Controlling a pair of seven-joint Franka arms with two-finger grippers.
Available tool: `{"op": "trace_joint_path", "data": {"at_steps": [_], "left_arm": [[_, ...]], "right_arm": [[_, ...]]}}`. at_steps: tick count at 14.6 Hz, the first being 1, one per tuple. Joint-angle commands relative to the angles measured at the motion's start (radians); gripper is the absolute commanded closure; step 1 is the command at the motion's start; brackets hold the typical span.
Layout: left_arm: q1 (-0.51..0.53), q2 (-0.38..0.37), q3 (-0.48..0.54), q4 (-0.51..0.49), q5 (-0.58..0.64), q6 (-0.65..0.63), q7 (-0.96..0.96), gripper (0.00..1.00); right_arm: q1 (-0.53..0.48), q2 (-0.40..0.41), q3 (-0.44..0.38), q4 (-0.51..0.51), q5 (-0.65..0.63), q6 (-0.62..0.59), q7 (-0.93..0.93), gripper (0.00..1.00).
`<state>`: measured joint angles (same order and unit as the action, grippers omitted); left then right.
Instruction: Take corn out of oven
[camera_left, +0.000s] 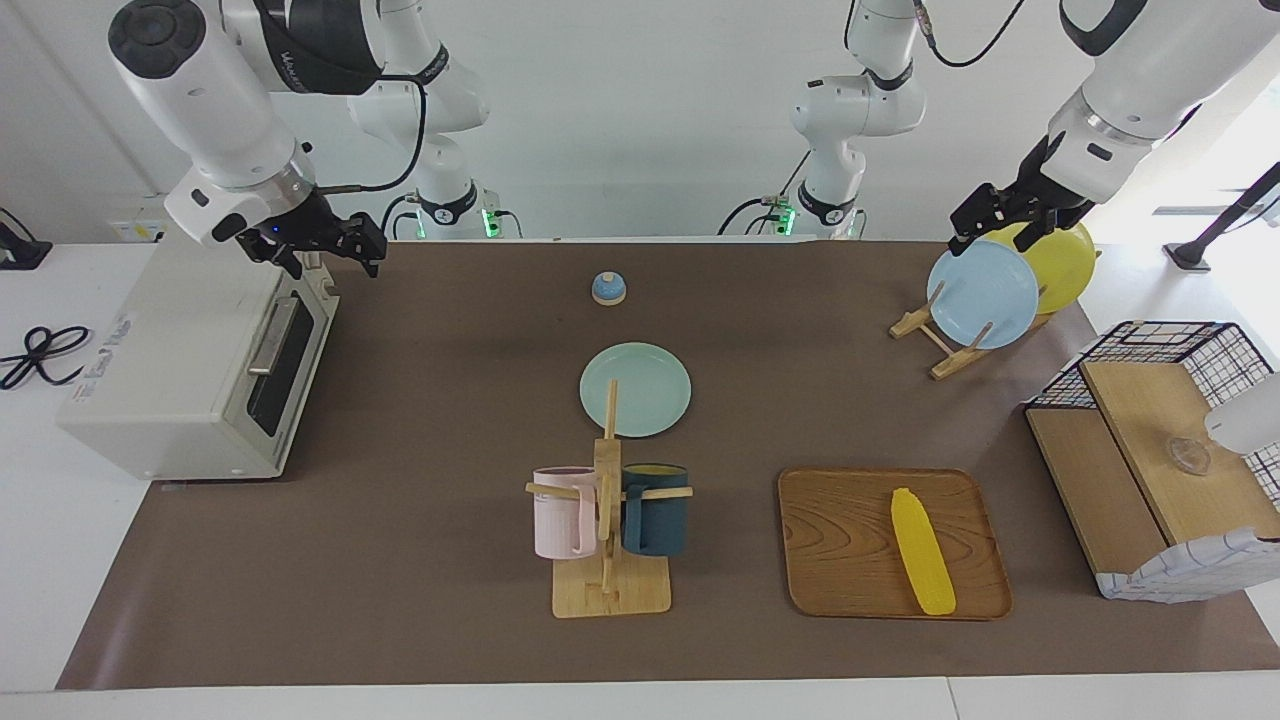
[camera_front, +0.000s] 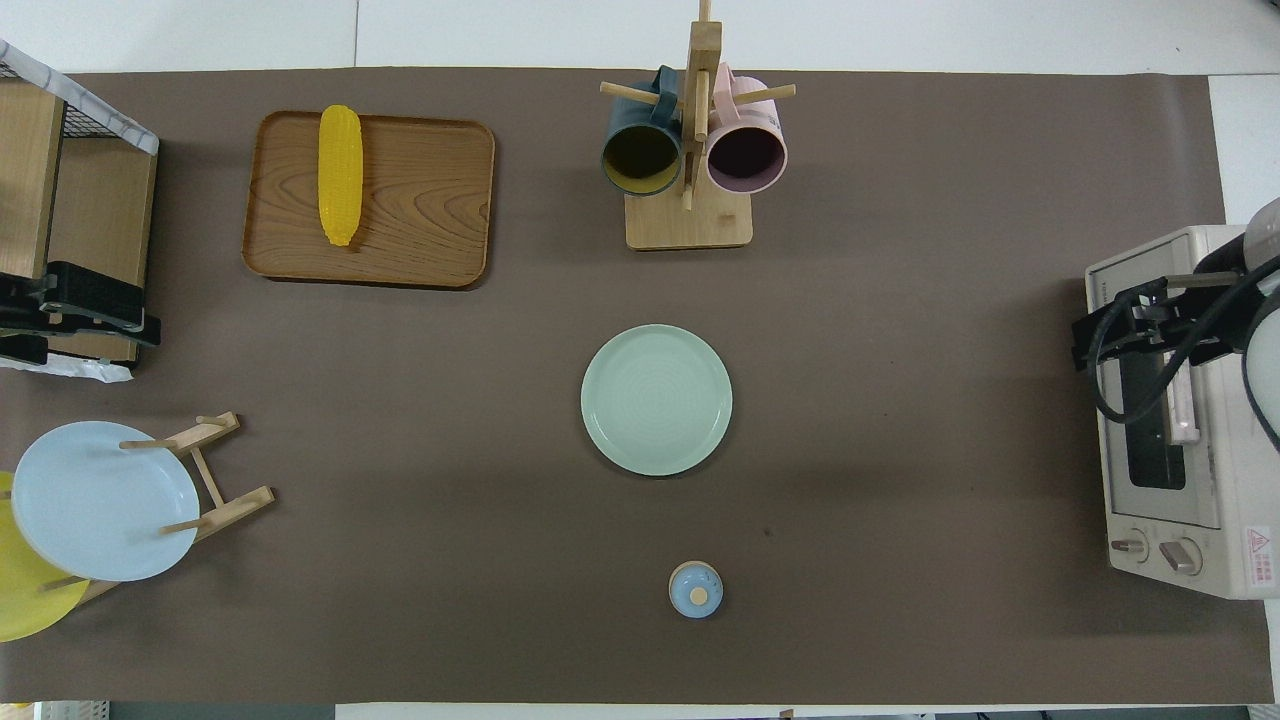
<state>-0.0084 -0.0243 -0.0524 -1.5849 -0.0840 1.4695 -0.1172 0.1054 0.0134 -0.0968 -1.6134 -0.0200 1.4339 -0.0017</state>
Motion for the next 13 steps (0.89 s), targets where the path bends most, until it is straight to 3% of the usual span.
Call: {"op": "trace_joint_path", "data": {"at_steps": [1, 5, 13], "left_arm": [[0.002, -0.055, -0.021, -0.093, 0.065, 0.071, -0.004, 0.00], [0.011, -0.031, -0.027, -0.024, 0.073, 0.025, -0.004, 0.00], [0.001, -0.026, -0.027, -0.027, 0.064, 0.026, -0.006, 0.00]], "right_arm": [[-0.035, -0.012, 0.016, 0.003, 0.018, -0.001, -0.009, 0.00], [-0.050, -0.013, 0.016, 0.000, 0.022, -0.003, -0.003, 0.00], [-0.049, -0.013, 0.016, -0.003, 0.022, -0.003, -0.003, 0.00]]}}
